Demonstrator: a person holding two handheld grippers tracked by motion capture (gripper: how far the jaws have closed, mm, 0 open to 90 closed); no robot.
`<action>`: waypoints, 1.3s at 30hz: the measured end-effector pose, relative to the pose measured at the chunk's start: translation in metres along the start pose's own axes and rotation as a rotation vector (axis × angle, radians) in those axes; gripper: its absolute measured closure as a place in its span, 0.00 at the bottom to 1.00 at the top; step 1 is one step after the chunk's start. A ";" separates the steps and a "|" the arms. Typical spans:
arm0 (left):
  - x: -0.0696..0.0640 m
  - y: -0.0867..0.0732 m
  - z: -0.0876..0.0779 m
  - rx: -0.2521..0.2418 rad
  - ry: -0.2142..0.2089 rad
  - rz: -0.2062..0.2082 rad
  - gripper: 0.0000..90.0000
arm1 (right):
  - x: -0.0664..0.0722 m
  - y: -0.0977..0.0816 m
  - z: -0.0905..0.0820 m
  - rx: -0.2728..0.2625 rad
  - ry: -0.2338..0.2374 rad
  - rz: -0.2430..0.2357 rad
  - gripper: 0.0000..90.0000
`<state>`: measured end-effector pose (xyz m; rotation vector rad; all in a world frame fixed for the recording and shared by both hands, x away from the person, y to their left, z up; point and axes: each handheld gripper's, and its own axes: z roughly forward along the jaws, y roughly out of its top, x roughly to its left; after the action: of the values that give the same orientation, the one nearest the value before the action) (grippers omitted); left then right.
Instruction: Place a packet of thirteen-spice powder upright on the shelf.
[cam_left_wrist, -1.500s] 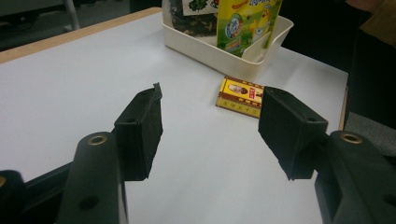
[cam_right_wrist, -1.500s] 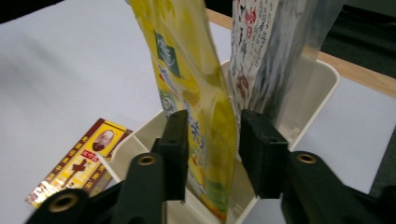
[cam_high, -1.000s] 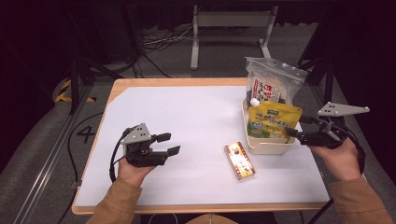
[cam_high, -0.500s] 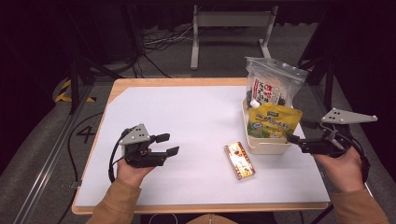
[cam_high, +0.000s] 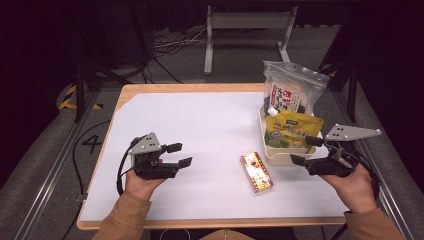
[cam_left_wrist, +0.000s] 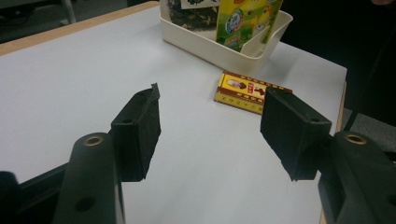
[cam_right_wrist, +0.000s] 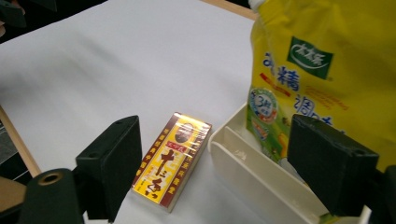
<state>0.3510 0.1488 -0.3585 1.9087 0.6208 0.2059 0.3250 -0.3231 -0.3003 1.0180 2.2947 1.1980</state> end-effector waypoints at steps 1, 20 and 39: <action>0.000 0.000 0.000 0.001 0.001 -0.001 0.42 | 0.002 0.000 0.002 0.005 0.006 0.003 0.19; 0.001 -0.001 -0.002 0.000 0.004 -0.015 0.37 | 0.021 -0.009 0.039 0.025 0.023 -0.004 0.08; 0.003 -0.001 0.000 0.007 0.000 -0.012 0.35 | 0.038 -0.031 0.081 0.146 0.034 -0.030 0.06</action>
<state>0.3526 0.1509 -0.3600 1.9112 0.6333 0.1967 0.3344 -0.2620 -0.3720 1.0162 2.4455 1.0569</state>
